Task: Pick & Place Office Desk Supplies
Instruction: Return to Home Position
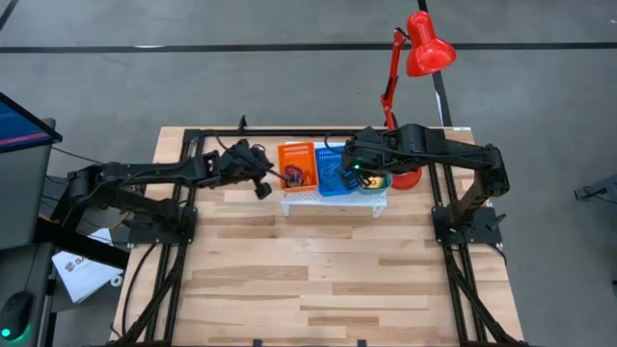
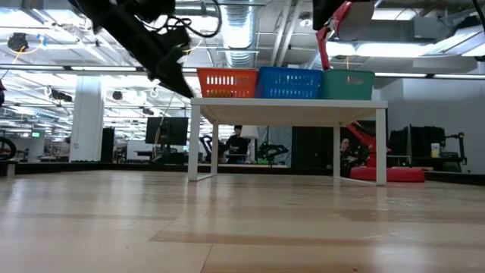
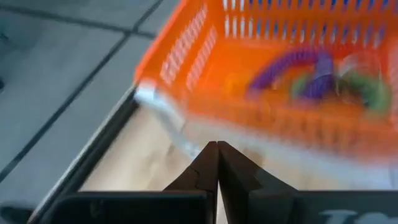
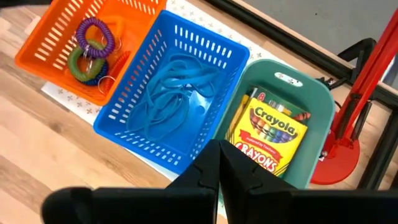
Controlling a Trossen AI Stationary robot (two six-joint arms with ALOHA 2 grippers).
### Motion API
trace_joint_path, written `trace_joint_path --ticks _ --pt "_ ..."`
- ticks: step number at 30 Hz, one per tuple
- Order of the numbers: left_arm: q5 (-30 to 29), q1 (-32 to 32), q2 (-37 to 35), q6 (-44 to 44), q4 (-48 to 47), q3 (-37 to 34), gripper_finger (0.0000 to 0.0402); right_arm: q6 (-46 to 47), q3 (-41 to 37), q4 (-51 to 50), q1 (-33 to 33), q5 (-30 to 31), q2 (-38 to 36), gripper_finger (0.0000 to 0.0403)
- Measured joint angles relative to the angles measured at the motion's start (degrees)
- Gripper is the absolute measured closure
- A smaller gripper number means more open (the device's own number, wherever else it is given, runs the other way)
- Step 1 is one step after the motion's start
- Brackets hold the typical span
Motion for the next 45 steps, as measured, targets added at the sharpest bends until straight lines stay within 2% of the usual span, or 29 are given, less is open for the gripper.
trace_joint_path --ticks 7,10,13,18,21,24,31,36,45 --pt "-0.4 -0.7 -8.8 -1.3 -13.2 -0.1 0.0402 -3.9 0.0 0.0 1.3 2.1 0.4 0.0403" --pt "4.9 -1.5 -13.9 -1.4 -17.6 -0.3 0.0402 -7.2 0.0 0.0 3.8 4.4 0.0 0.0403" --pt "13.5 -2.1 -20.9 -1.3 -16.5 -2.8 0.0402 -8.4 -0.1 0.0 6.8 7.7 -0.7 0.0403" --pt "21.0 -2.3 -36.4 -3.1 -15.6 -12.1 0.0402 -6.3 -4.1 0.4 13.3 11.0 -4.2 0.0403" --pt "25.9 -4.1 -44.9 -7.2 -5.0 -17.6 0.0402 -1.8 -7.9 0.7 18.0 13.6 -7.3 0.0403" --pt "28.2 -7.2 -49.8 -8.4 1.9 -22.7 0.0402 3.8 -12.2 1.4 22.9 16.3 -10.6 0.0403" --pt "27.2 -14.5 -51.1 -5.8 18.5 -33.9 0.0402 13.3 -23.0 6.3 32.5 20.7 -15.8 0.0403" --pt "23.6 -17.0 -51.1 -3.1 19.6 -36.5 0.0402 17.7 -28.8 9.7 37.7 22.8 -17.4 0.0403" --pt "25.0 -17.0 -53.1 -3.2 22.0 -39.4 0.0395 27.2 -34.6 11.3 46.4 28.6 -18.2 0.0403"
